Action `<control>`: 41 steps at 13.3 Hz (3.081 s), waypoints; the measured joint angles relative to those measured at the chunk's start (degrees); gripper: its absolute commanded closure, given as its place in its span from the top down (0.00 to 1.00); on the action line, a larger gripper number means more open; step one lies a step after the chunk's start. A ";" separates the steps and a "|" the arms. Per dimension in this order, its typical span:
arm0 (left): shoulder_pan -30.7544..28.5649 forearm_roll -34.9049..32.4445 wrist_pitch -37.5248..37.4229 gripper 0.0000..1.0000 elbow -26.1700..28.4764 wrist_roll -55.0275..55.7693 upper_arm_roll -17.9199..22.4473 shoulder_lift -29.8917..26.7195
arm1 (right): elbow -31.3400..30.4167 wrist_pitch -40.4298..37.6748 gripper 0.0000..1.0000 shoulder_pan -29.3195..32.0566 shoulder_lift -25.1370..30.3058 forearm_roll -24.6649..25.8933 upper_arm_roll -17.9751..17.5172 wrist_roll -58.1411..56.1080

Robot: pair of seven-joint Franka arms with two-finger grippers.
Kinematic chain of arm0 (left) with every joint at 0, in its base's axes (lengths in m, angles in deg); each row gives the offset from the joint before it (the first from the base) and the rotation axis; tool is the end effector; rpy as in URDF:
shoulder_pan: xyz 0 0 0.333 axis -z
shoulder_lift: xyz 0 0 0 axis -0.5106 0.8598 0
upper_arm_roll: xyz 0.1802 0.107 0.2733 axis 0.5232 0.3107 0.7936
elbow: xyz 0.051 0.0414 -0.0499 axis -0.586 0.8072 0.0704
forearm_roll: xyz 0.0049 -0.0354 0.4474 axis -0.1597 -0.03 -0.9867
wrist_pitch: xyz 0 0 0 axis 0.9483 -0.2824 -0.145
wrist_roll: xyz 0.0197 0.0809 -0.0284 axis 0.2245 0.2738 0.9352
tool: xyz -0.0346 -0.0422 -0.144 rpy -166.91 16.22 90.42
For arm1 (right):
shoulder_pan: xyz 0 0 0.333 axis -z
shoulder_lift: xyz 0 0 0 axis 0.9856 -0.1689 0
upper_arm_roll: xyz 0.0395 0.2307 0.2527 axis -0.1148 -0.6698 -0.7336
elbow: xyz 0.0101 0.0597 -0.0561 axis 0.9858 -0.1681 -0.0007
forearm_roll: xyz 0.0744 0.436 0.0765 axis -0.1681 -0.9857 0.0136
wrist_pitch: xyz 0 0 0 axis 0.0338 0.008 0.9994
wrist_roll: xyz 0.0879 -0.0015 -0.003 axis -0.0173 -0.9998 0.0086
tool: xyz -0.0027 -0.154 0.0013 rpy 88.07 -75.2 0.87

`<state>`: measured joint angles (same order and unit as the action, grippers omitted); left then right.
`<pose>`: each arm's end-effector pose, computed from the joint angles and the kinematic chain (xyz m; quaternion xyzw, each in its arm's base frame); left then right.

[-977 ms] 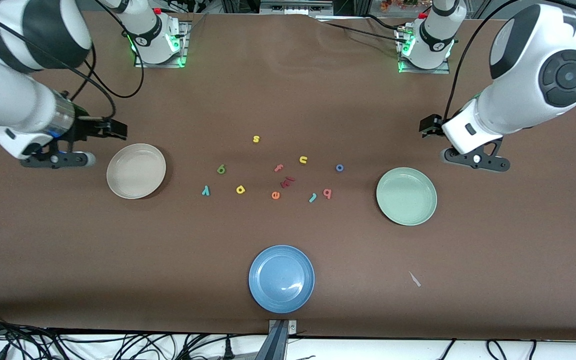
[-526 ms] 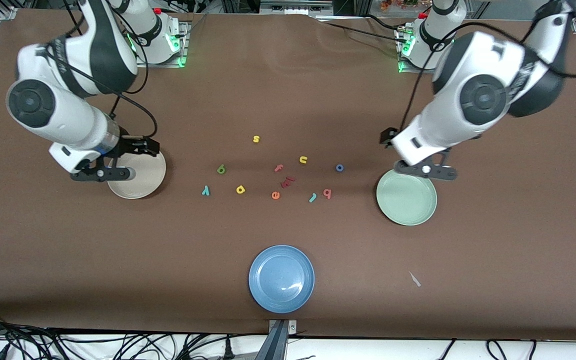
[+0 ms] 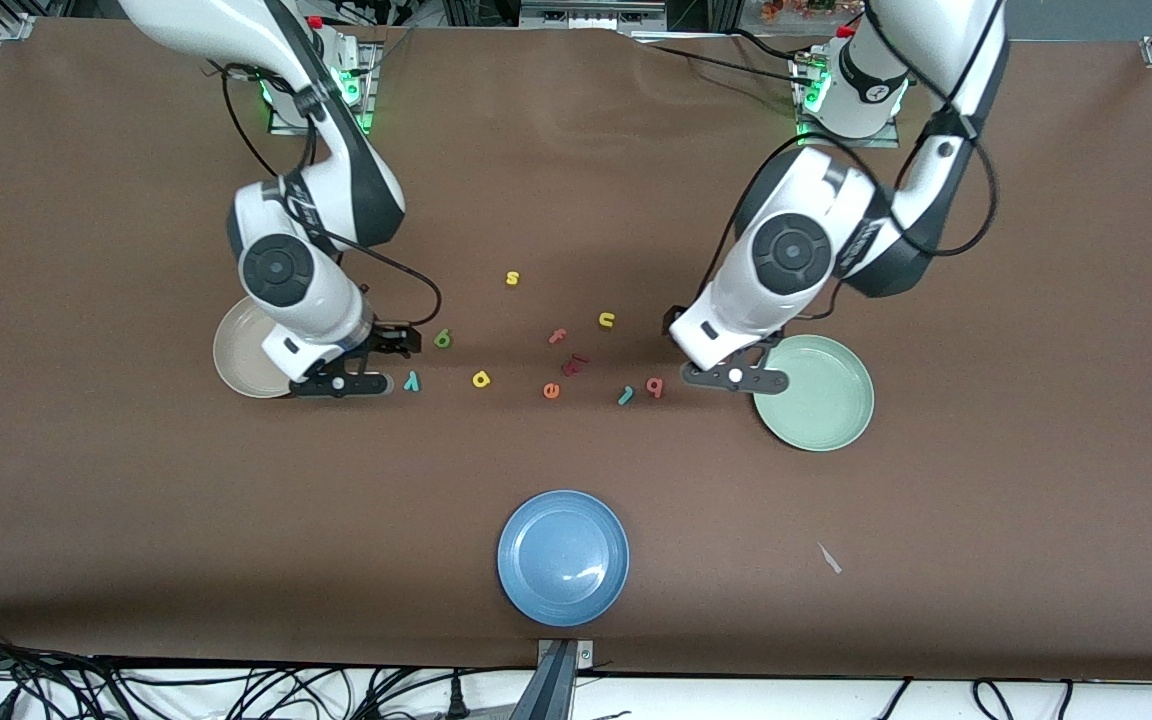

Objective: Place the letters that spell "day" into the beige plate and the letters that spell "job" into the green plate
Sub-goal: 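Reach the right gripper to the cyan Y while the left gripper reaches pink b, then grasp the cyan Y with the right gripper while the left gripper carries b, then carry the Y to the white plate while the left gripper releases b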

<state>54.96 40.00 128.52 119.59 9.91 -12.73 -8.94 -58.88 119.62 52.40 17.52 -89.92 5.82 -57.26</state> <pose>0.6357 -0.3689 0.2926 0.9969 -0.0433 -0.0627 0.0192 0.6304 0.2601 0.2162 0.9993 0.0140 -0.0264 0.0211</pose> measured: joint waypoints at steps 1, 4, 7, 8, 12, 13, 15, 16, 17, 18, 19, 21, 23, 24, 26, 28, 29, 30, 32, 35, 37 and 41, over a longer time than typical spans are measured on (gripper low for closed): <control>0.37 -0.60 2.89 1.00 0.02 0.05 0.02 1.79 | -0.51 2.58 1.00 -0.03 -1.21 -0.01 -0.01 0.84; 1.36 -3.59 9.40 0.97 -0.02 0.06 0.01 6.92 | -1.17 8.52 0.99 -0.01 -4.58 -0.01 -0.95 4.15; 3.95 -3.80 15.01 0.81 -0.07 2.38 0.00 10.96 | -1.19 10.95 0.95 -0.01 -6.60 -0.01 -1.44 4.96; 4.28 -3.87 16.10 0.68 -0.08 2.58 0.04 11.88 | -1.19 11.70 0.92 0.06 -7.05 -0.01 -1.43 4.97; 4.61 -6.64 17.82 0.63 -0.09 2.65 0.08 14.17 | -1.19 13.12 0.84 0.42 -8.43 -0.08 -1.40 5.05; 4.65 -6.90 18.61 0.62 -0.10 2.66 0.08 14.62 | -1.19 13.20 0.82 0.43 -8.68 -0.59 -1.41 5.05; 4.67 -6.92 19.89 0.60 -0.09 2.66 0.08 15.68 | -1.19 13.24 0.77 0.43 -8.98 -1.77 -1.41 5.05; 4.70 -6.92 20.15 0.54 -0.09 2.68 0.08 16.12 | -1.19 13.23 0.73 0.43 -9.11 -1.97 -1.42 5.05; 4.76 -6.92 20.22 0.42 -0.09 2.69 0.08 16.44 | -1.19 13.24 0.70 0.43 -9.28 -2.08 -1.43 5.05; 4.80 -6.92 20.24 0.27 -0.09 2.72 0.08 16.60 | -1.19 13.24 0.69 0.44 -9.45 -2.11 -1.43 5.05; 4.83 -6.92 20.25 0.16 -0.10 2.73 0.08 16.61 | -1.19 13.24 0.65 0.44 -9.56 -2.15 -1.43 5.05; 4.86 -6.92 20.27 0.08 -0.31 2.74 0.10 16.57 | -1.19 13.24 0.54 0.56 -9.61 -2.17 -1.43 5.05; 4.79 -6.92 20.05 0.08 -0.46 2.75 0.33 16.45 | -1.19 13.24 0.43 0.75 -9.62 -2.58 -1.43 5.05; 4.67 -6.92 18.95 0.08 -0.72 2.75 0.56 16.12 | -1.19 13.24 0.39 0.78 -9.64 -2.83 -1.43 5.04; 4.30 -7.24 13.60 0.08 -1.71 2.47 1.37 14.57 | -1.19 13.24 0.29 0.80 -9.67 -3.09 -1.43 5.04; 2.68 -10.24 6.86 0.08 -2.24 -0.20 2.37 11.33 | -1.19 13.24 0.16 0.82 -9.71 -3.23 -1.43 5.04; 0.99 -11.30 4.19 0.08 -2.26 -2.51 2.49 9.60 | -1.19 13.24 0.14 0.83 -9.71 -3.26 -1.43 5.04; -1.05 -11.57 1.95 0.11 -2.24 -5.44 2.56 8.07 | -1.17 13.24 0.09 0.83 -9.70 -3.30 -1.43 5.05; -5.15 -11.57 -0.93 0.11 -1.74 -10.59 2.69 6.52 | -1.14 13.24 0.00 0.83 -9.71 -3.33 -1.43 5.05; -10.10 -11.58 -1.07 0.14 1.32 -14.02 2.75 7.21 | -0.89 13.17 0.00 0.83 -9.71 -3.34 -1.43 5.05; -10.83 -11.58 0.28 0.59 2.48 -14.41 2.71 9.09 | -0.60 12.88 0.00 0.83 -9.71 -3.34 -1.43 5.05; -10.75 -11.58 1.90 1.00 2.55 -14.35 2.33 11.23 | -0.07 12.37 0.00 0.83 -9.71 -5.40 -1.43 5.04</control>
<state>44.22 28.42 130.41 122.14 -4.43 -10.40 2.29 -58.94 131.98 53.23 7.82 -95.32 4.39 -52.21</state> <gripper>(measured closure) 0.485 0.837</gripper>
